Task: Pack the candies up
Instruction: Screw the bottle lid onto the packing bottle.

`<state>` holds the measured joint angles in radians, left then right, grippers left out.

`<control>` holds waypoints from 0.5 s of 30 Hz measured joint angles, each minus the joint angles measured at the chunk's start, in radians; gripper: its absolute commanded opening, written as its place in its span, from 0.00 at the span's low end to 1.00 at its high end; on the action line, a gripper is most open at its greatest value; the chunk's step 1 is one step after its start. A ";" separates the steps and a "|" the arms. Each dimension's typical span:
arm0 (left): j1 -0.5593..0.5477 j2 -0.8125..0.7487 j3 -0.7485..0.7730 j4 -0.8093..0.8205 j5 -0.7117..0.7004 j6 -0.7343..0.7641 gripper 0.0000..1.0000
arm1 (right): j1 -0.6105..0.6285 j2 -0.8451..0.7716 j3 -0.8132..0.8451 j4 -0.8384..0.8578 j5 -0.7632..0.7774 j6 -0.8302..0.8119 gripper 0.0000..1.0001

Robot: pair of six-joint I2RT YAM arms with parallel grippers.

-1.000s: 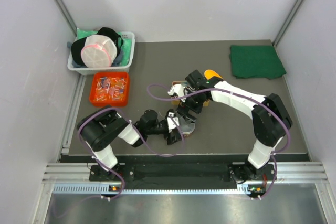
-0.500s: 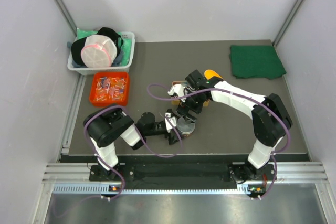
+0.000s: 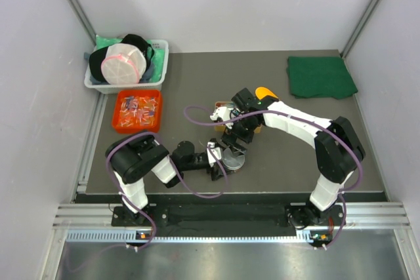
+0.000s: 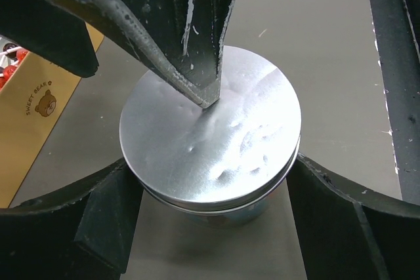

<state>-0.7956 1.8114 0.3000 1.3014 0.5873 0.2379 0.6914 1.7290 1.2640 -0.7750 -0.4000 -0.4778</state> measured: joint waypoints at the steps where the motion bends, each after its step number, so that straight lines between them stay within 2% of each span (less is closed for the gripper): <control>1: 0.000 0.000 0.000 0.000 0.000 0.000 0.77 | 0.000 0.000 0.000 -0.001 -0.001 0.000 0.91; 4: -0.001 0.000 0.000 0.000 0.003 0.000 0.78 | 0.000 0.000 0.000 -0.006 -0.002 -0.002 0.90; 11: -0.005 0.000 0.000 0.000 0.006 0.004 0.78 | -0.019 0.000 0.064 -0.056 -0.045 -0.012 0.83; 15: -0.005 0.000 0.000 0.000 0.006 0.005 0.79 | -0.034 0.000 0.100 -0.059 -0.097 -0.011 0.70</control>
<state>-0.8005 1.8114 0.3004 1.3014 0.5938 0.2432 0.6575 1.7287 1.3643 -0.8341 -0.4969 -0.4892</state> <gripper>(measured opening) 0.852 0.791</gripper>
